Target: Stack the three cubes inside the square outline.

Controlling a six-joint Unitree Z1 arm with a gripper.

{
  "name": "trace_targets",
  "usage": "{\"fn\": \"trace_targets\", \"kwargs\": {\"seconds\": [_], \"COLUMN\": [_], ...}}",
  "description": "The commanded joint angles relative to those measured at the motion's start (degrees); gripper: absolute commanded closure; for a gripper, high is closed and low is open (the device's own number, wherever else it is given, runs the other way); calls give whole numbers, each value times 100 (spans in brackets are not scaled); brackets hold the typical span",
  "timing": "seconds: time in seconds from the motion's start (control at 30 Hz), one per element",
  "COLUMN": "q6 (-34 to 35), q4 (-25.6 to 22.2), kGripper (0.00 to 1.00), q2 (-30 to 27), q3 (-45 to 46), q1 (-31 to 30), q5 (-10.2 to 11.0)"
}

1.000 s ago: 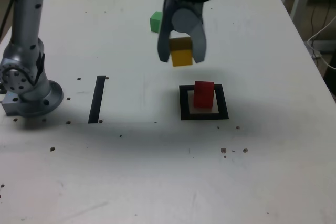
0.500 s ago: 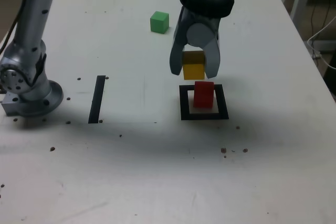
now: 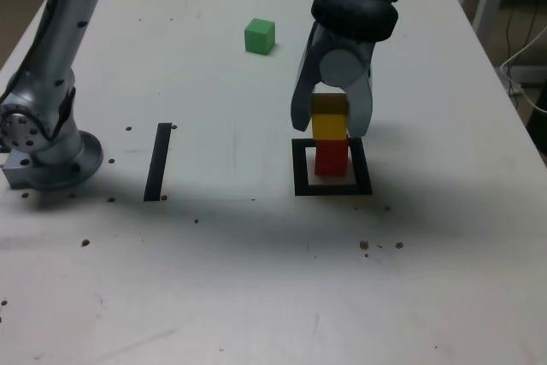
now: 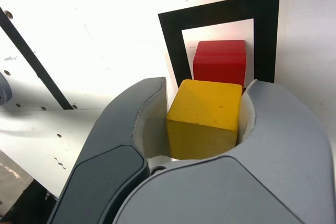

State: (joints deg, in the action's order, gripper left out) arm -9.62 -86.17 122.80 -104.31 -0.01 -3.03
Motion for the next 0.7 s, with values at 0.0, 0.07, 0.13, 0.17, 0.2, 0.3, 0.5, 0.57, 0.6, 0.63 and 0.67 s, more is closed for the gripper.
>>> {"fn": "trace_targets", "kwargs": {"seconds": [0.0, 0.07, 0.13, 0.17, 0.2, 0.3, 0.5, 0.57, 0.6, 0.63, 0.67], "q6": [-12, -14, -14, -14, -14, -14, -14, -14, -14, -14, -14], "q4": [-17, -17, -16, -14, -11, -3, 31, 42, 46, 51, 56], "kGripper": [71, 71, 71, 71, 71, 71, 70, 70, 70, 70, 70], "q2": [49, 71, 93, 104, 119, 144, 199, 220, 230, 238, 245], "q3": [-32, -29, -28, -28, -28, -28, -28, -28, -28, -28, -28], "q1": [-8, -8, -8, -8, -8, -8, -9, -9, -9, -9, -10], "q5": [-15, -21, -26, -29, -31, -31, -53, -62, -64, -66, -65]}}
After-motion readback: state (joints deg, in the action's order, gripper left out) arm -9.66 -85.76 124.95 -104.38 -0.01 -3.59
